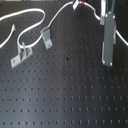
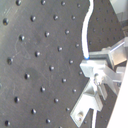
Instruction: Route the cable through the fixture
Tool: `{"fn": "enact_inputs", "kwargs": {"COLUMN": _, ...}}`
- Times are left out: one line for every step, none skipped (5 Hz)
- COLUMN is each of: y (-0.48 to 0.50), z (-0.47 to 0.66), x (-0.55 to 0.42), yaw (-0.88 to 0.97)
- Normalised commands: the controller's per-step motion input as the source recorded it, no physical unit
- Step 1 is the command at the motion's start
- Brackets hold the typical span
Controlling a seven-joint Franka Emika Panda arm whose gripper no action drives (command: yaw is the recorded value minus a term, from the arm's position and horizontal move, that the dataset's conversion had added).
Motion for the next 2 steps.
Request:
{"fn": "enact_inputs", "kwargs": {"y": -0.083, "z": 0.15, "x": -0.269, "yaw": -0.24}}
{"fn": "enact_inputs", "kwargs": {"y": -0.188, "z": 0.05, "x": -0.223, "yaw": -0.28}}
